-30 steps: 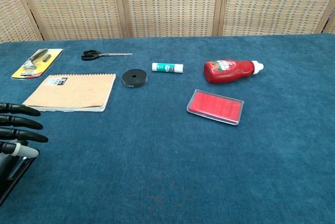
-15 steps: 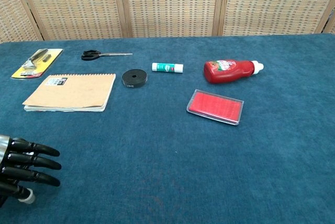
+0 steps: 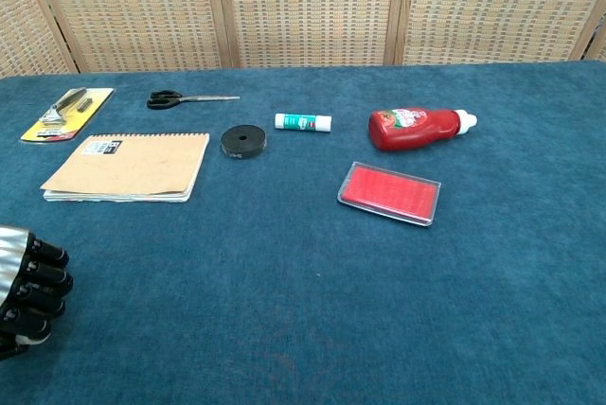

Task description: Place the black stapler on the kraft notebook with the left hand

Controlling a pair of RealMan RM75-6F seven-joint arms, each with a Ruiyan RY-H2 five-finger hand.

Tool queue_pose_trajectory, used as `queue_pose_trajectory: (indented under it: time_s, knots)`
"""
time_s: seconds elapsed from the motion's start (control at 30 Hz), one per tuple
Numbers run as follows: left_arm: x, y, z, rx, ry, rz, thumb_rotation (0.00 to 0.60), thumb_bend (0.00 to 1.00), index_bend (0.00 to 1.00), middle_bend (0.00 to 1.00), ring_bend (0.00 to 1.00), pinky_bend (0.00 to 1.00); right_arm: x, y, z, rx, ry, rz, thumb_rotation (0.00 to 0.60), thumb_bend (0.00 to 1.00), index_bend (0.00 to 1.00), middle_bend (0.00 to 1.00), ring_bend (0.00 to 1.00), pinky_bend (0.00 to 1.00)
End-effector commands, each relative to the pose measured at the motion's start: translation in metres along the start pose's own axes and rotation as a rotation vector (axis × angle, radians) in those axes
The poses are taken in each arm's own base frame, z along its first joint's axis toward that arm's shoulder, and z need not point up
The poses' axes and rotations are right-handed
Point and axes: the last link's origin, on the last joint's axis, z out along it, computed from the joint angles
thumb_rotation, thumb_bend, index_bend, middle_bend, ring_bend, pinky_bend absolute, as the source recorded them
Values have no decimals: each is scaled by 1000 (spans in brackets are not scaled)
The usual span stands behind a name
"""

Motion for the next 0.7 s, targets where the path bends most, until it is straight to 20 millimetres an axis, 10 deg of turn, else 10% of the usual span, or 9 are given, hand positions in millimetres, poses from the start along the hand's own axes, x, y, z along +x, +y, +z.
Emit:
queue_pose_trajectory:
  time_s: [0.03, 0.43, 0.7]
  knots:
    - [10, -13, 2, 18, 31, 56, 600, 436, 833, 598, 444, 504, -1, -1, 0, 1, -3, 0, 600, 0, 0, 0, 0, 0]
    - [48, -84, 8, 166, -5, 266, 600, 457, 845, 605, 452, 515, -2, -1, 0, 7, -19, 7, 600, 0, 0, 0, 0, 0]
    - [35, -129, 39, 305, -122, 227, 600, 481, 845, 605, 452, 517, -4, -1, 2, 7, -29, 5, 600, 0, 0, 0, 0, 0]
